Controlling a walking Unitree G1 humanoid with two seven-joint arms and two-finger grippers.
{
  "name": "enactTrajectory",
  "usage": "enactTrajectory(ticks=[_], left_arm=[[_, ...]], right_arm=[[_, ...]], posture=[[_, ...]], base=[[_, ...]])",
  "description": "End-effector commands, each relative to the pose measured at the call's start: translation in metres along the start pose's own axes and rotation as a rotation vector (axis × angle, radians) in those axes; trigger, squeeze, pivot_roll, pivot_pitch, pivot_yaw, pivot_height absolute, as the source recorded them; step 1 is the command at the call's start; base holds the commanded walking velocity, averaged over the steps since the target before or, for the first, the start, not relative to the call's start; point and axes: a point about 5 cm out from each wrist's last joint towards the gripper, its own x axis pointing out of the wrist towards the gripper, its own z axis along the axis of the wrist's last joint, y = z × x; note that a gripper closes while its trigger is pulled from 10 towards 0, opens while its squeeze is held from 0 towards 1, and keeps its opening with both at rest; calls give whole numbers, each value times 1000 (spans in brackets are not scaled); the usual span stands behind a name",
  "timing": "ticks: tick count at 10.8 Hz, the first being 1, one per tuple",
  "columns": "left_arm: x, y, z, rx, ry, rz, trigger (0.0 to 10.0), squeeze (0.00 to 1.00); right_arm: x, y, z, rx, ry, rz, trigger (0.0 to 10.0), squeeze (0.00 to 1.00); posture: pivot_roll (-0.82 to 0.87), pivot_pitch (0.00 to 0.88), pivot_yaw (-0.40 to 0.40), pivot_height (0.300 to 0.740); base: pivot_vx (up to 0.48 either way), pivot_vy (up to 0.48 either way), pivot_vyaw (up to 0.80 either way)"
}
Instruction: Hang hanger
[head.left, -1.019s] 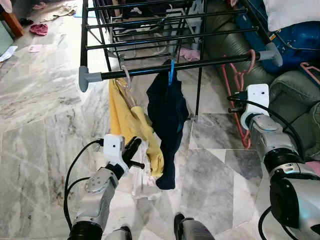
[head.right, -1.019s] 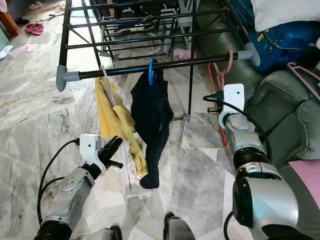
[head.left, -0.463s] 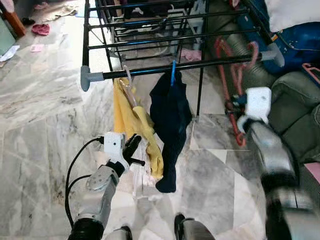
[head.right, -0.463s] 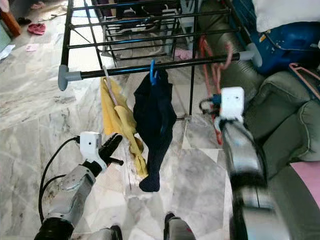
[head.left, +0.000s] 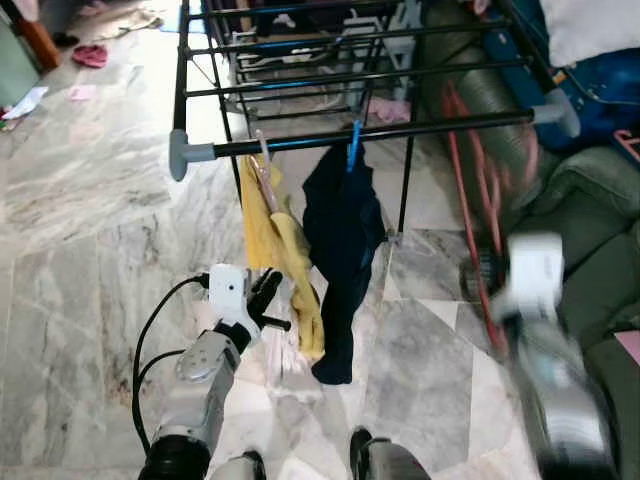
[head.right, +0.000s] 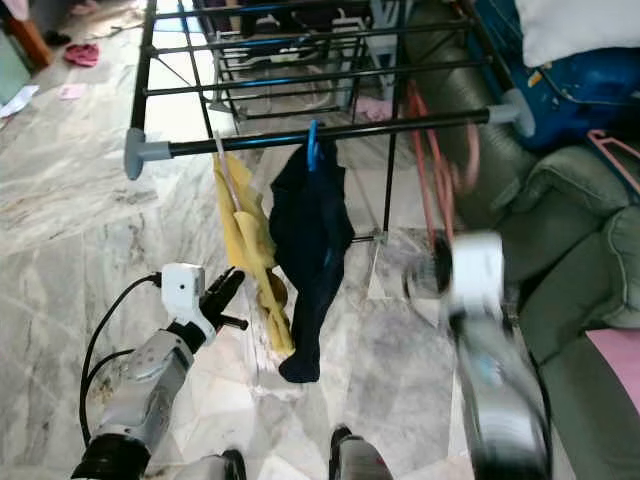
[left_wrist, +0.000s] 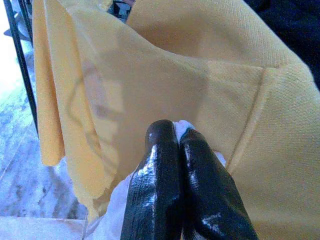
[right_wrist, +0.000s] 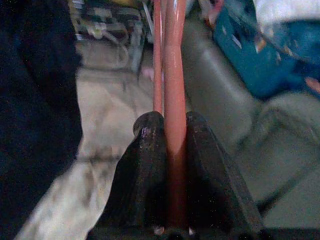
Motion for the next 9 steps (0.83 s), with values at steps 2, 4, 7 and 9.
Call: enactTrajectory(ticks=[2,4,7,9], left_arm=[[-7,0,-2,67,23,7,10000,0],[-13,6,-7,84,54,19,10000,0],[-21,18,-6,92,62,119,10000,0],[-24,27,-11,120,70,220,10000,0]], right_arm=[[-22,6,-2,-21,11,-33,10000,0],[-36,27,-16,-31,69,-26,10000,0],[-50,53,-33,33,157,45,10000,0],[-52,57,-36,50,183,139,10000,0]], posture=[[-219,215,41,740],[-211,195,37,740],[-160,160,21,740],[-148,139,5,740]], base=[[0,0,0],[0,0,0],[0,0,0],[0,0,0]])
